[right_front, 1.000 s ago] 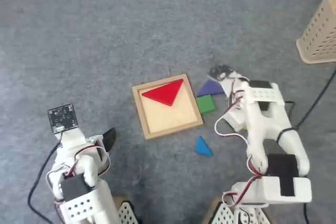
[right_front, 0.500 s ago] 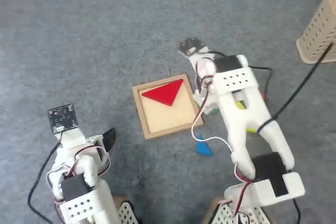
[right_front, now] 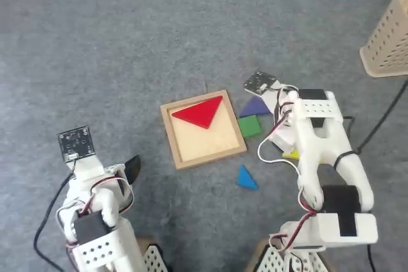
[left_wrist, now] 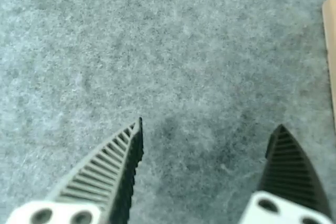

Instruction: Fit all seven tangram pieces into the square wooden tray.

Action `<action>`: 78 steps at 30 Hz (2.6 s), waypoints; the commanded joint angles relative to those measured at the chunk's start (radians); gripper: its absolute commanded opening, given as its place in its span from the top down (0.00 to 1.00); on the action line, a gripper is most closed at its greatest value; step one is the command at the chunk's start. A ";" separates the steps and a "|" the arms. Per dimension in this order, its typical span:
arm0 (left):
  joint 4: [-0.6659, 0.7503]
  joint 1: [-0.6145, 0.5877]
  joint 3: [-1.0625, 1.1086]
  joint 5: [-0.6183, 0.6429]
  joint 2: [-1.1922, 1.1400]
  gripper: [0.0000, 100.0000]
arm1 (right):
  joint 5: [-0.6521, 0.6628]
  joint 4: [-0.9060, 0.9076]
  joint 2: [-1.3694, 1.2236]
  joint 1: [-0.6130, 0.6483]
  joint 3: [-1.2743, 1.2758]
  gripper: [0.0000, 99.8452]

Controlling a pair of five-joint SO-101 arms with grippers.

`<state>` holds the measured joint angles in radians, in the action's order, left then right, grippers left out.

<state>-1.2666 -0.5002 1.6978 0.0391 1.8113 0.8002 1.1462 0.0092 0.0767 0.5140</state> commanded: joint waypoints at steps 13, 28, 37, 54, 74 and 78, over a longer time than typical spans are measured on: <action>0.002 0.002 -0.013 -0.002 0.012 0.65 | -0.095 -0.127 -0.125 -0.016 0.043 0.64; 0.002 0.002 -0.013 -0.002 0.012 0.65 | -0.104 -0.108 -0.125 -0.016 0.043 0.82; 0.002 0.002 -0.013 -0.002 0.012 0.65 | -0.084 -0.016 -0.122 -0.015 -0.021 0.73; 0.002 0.002 -0.013 -0.002 0.012 0.65 | 0.321 0.116 0.117 -0.094 0.109 0.61; 0.002 0.002 -0.013 -0.002 0.012 0.65 | 0.172 -0.073 -0.124 -0.099 0.064 0.62; 0.002 0.002 -0.013 -0.002 0.012 0.65 | 0.126 -0.071 -0.134 -0.099 0.049 0.72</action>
<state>-1.2666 -0.5002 1.6978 0.0391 1.8113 0.9797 1.1124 -0.0997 -0.0245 0.6183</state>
